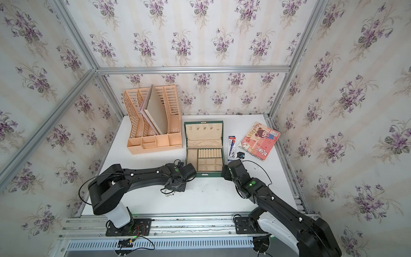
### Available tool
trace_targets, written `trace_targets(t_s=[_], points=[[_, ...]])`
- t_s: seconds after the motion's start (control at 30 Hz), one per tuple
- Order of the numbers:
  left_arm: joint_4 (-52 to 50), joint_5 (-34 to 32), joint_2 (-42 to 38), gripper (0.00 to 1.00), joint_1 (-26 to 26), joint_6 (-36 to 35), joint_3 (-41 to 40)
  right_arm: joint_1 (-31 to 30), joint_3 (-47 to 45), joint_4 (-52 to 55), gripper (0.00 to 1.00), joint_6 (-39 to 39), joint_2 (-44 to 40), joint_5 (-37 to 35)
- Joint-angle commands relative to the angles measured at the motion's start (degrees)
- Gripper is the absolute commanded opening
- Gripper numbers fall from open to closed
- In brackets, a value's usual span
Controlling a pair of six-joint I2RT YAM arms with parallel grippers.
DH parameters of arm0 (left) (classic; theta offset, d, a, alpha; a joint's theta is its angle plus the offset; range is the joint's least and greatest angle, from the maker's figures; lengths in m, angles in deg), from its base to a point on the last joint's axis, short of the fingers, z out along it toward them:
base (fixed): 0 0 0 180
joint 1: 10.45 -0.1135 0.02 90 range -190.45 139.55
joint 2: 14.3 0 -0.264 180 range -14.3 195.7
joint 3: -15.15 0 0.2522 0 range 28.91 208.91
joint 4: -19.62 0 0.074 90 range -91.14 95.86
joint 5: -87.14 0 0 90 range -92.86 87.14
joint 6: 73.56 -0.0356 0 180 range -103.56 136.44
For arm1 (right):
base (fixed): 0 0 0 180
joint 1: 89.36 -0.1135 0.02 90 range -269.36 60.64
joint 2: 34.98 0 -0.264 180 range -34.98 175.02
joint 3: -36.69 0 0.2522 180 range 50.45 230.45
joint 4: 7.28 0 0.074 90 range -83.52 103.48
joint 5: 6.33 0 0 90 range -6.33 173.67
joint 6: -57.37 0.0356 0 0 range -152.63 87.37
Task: Put jewelry chain into jewelry box
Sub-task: Pick up the necklace from the center of the board.
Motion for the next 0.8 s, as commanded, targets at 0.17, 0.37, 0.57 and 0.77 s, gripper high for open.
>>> trace_targets(t_s=[0.17,0.37,0.57,0.77], points=[[-1.2,-1.6,-0.3,0.18,-0.1,0.1,-0.7,0.0,0.1,0.8,0.86,0.5,-0.7,-0.7],[-1.6,-2.0,-1.4,0.12,-0.1,0.2,-1.0,0.0,0.2,1.2,0.86,0.8,-1.1,-0.7],[-2.4,-2.7,-3.3,0.04,-0.1,-0.1,-0.9,0.0,0.3,1.6,0.86,0.8,-1.6,-0.9],[-3.1,-3.4,-4.7,0.0,0.0,-0.2,-1.0,0.0,0.4,2.0,0.86,0.7,-1.9,-1.0]])
